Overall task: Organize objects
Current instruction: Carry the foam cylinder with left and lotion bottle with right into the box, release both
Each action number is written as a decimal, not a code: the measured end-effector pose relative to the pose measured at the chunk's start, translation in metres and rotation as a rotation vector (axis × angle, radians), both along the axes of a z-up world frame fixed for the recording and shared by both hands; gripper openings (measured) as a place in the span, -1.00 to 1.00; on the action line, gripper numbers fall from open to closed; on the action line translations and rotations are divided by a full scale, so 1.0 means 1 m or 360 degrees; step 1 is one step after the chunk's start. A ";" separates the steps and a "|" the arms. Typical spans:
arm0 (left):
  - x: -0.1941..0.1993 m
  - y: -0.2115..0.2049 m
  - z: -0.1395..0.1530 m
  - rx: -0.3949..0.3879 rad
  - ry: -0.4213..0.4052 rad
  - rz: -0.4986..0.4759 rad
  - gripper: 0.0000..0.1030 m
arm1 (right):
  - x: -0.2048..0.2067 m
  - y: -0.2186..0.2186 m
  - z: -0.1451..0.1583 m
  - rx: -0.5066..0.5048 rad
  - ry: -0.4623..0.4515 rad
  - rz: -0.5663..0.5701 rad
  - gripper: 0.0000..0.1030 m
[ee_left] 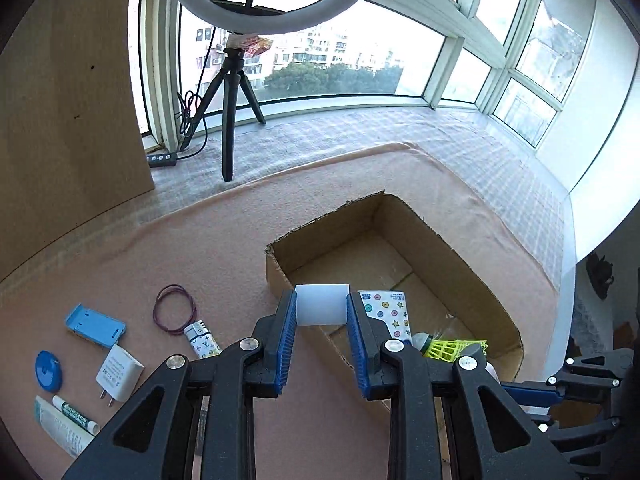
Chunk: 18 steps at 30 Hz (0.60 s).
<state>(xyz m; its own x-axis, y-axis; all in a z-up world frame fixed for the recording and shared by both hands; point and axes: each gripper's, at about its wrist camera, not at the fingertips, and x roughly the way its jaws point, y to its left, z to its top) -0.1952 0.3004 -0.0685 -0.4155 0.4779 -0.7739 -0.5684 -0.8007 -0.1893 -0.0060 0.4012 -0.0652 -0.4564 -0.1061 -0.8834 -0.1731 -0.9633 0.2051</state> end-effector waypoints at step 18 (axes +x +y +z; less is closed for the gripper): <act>-0.018 0.053 -0.019 -0.0029 -0.0012 -0.0030 0.85 | -0.005 0.014 -0.011 0.0035 -0.0029 0.0013 0.10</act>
